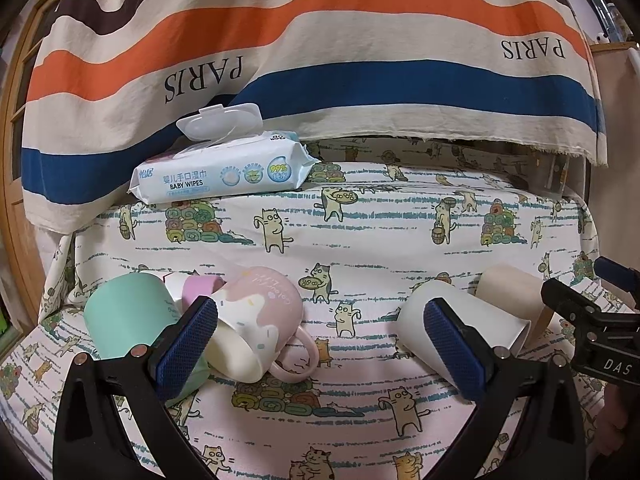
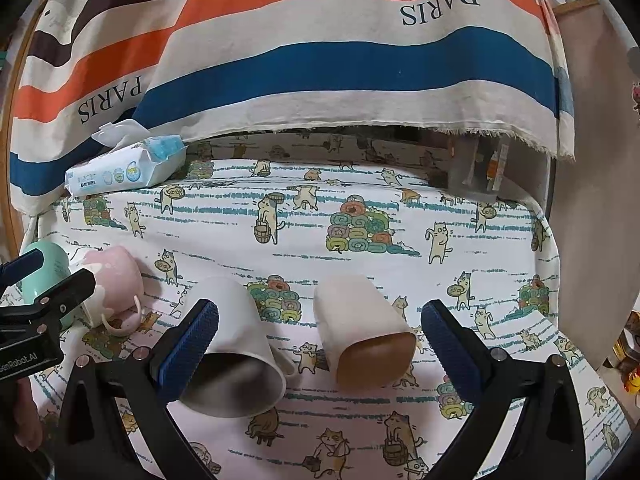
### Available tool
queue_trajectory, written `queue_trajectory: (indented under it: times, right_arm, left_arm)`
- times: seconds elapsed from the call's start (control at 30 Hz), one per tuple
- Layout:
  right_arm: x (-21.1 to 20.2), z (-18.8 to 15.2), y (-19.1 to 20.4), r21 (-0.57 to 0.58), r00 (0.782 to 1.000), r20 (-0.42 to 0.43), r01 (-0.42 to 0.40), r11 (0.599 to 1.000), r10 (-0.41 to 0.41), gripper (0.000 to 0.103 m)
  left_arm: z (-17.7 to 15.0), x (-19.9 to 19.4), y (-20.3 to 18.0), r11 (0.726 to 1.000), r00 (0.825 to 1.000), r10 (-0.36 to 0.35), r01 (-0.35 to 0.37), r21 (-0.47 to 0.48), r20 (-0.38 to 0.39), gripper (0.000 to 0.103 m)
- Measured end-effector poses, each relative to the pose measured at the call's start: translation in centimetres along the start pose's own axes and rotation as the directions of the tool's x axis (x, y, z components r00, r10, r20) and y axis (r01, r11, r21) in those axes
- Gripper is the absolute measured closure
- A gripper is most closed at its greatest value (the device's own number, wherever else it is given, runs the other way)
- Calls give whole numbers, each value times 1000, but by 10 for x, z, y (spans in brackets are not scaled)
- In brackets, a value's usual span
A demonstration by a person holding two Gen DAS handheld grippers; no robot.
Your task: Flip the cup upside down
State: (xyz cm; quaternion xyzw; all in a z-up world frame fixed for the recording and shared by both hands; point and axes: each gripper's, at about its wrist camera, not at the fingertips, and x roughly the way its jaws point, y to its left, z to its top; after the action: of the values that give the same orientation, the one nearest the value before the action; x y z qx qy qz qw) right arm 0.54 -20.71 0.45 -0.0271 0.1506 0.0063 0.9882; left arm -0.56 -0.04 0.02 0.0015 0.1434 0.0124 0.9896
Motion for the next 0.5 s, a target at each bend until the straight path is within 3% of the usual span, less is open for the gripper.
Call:
queue_trajectory:
  times: [0.5]
  right_arm:
    - [0, 0, 0, -2, 1000, -1, 0, 1000, 0, 1]
  left_arm:
    - [0, 0, -1, 1000, 1000, -2, 2, 8, 0, 1]
